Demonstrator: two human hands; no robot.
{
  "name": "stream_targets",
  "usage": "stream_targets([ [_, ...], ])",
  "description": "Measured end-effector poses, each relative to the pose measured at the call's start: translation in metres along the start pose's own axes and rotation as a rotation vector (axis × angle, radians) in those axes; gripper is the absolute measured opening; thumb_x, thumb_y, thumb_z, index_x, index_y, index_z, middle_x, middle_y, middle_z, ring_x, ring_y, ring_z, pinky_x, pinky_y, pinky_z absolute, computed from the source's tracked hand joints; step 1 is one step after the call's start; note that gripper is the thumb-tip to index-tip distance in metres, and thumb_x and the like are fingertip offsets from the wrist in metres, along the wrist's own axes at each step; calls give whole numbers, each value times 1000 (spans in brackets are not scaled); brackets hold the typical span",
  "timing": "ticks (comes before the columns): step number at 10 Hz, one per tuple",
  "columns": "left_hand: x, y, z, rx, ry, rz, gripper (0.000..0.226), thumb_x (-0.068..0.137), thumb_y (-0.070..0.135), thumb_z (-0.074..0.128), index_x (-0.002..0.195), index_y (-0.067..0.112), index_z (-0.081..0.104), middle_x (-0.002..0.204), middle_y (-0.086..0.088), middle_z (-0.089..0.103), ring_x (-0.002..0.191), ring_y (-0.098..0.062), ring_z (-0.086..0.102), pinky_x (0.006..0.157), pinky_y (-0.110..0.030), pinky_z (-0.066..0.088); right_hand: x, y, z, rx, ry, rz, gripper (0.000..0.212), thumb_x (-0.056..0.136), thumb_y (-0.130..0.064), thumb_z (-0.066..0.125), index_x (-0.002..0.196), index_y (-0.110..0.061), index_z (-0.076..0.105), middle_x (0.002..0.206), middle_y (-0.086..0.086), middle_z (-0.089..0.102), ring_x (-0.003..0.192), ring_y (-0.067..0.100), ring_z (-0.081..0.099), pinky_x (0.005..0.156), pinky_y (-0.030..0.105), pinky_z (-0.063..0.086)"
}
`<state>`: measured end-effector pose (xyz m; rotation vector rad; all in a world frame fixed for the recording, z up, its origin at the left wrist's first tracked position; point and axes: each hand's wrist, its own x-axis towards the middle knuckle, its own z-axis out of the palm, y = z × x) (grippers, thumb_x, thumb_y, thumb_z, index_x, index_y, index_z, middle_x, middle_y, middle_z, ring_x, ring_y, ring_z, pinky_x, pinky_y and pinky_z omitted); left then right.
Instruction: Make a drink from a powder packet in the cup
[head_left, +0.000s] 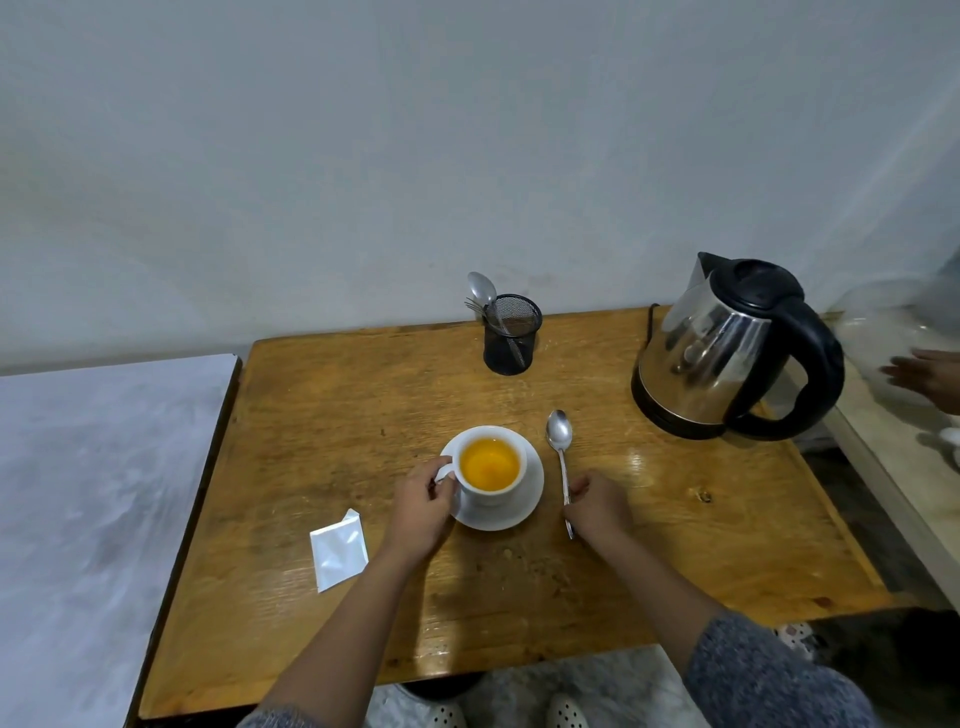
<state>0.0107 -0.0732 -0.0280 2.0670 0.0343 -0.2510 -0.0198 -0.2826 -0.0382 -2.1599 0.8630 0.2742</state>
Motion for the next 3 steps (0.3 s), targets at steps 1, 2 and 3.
stream_targets([
  [1,-1,2,1,75,-9,31,32,93,21,47,124,16,55,127,-8,58,109,-16,51,90,-29,40,1,1,0,13,-8,-2,18,79,-1,64,84,-16,56,86,4,63,73,17,58,51,23,42],
  [2,-5,-4,6,132,32,93,35,96,23,39,130,19,47,132,-5,52,115,-15,47,92,-28,37,1,1,-1,53,-15,-12,14,81,-3,63,85,-16,58,91,6,65,75,18,59,61,28,49],
  [3,-15,-14,6,183,149,1,42,97,25,33,139,17,37,145,-5,39,131,-18,38,104,-32,35,-1,8,-8,40,107,-68,12,86,-12,58,97,-14,62,101,4,63,85,16,56,70,28,46],
])
